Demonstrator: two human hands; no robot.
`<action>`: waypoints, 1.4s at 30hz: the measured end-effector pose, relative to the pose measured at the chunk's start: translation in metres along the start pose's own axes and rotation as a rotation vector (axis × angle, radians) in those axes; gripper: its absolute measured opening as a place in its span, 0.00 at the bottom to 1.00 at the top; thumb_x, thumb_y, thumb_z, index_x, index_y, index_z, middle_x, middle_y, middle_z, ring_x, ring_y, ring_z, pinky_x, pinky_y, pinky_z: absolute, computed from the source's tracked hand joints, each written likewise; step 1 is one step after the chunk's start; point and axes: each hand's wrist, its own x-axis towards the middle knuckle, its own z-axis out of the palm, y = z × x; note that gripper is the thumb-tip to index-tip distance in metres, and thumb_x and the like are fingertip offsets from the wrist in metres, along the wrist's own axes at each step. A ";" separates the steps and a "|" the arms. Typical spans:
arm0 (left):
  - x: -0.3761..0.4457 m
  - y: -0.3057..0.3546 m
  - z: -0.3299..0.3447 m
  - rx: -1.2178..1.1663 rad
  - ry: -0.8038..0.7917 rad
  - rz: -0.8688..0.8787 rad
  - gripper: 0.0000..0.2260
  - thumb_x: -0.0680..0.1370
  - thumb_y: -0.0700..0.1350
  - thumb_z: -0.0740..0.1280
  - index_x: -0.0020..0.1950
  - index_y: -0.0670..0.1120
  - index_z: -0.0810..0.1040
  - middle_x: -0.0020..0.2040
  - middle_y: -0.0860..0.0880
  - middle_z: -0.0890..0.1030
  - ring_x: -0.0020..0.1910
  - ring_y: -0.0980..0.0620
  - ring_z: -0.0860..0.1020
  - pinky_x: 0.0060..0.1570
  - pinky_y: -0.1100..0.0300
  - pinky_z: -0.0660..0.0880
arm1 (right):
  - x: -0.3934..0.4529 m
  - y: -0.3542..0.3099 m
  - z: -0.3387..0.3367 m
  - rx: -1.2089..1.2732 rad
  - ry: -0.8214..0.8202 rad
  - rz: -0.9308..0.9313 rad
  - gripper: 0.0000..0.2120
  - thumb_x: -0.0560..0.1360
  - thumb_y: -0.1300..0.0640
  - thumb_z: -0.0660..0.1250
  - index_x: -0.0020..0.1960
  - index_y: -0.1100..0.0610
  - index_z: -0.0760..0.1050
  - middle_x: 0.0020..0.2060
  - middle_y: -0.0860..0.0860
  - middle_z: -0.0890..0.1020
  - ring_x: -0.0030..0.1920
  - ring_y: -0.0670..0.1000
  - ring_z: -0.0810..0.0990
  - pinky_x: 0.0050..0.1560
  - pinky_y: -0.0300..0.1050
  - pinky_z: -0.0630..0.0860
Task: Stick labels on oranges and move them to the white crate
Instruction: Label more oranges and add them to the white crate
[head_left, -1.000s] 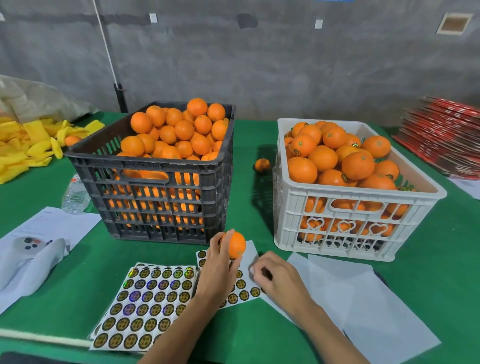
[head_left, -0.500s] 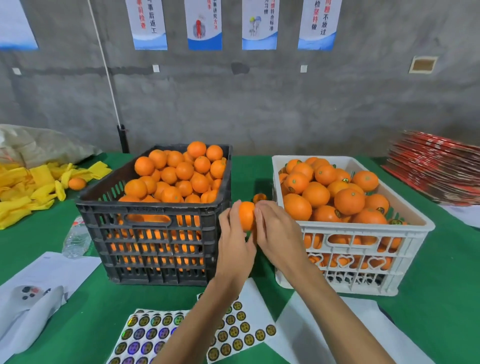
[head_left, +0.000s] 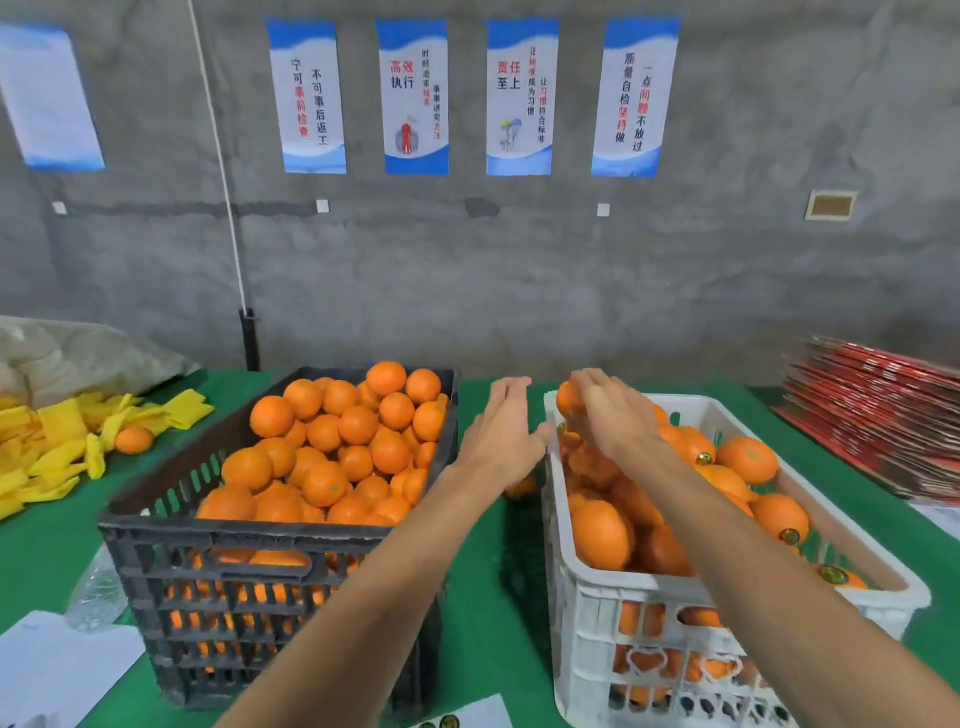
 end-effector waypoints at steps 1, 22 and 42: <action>0.010 -0.008 -0.007 0.057 0.008 -0.007 0.28 0.82 0.51 0.67 0.79 0.48 0.61 0.77 0.47 0.63 0.72 0.42 0.71 0.68 0.45 0.71 | 0.010 0.005 0.007 -0.041 -0.035 -0.018 0.28 0.79 0.51 0.69 0.76 0.54 0.64 0.73 0.52 0.71 0.68 0.58 0.73 0.62 0.52 0.73; -0.028 -0.237 -0.144 0.748 -0.382 -0.739 0.29 0.77 0.44 0.71 0.75 0.49 0.65 0.80 0.42 0.51 0.79 0.32 0.47 0.70 0.33 0.64 | 0.049 -0.057 0.013 -0.137 -0.001 -0.144 0.15 0.82 0.51 0.57 0.59 0.55 0.79 0.56 0.55 0.81 0.58 0.58 0.78 0.55 0.51 0.76; -0.039 -0.177 -0.151 0.256 0.277 -0.407 0.33 0.72 0.52 0.76 0.71 0.43 0.67 0.64 0.39 0.73 0.60 0.36 0.76 0.57 0.47 0.75 | -0.047 -0.136 -0.003 0.433 0.064 -0.263 0.15 0.84 0.51 0.59 0.67 0.50 0.77 0.63 0.49 0.80 0.62 0.54 0.76 0.57 0.51 0.76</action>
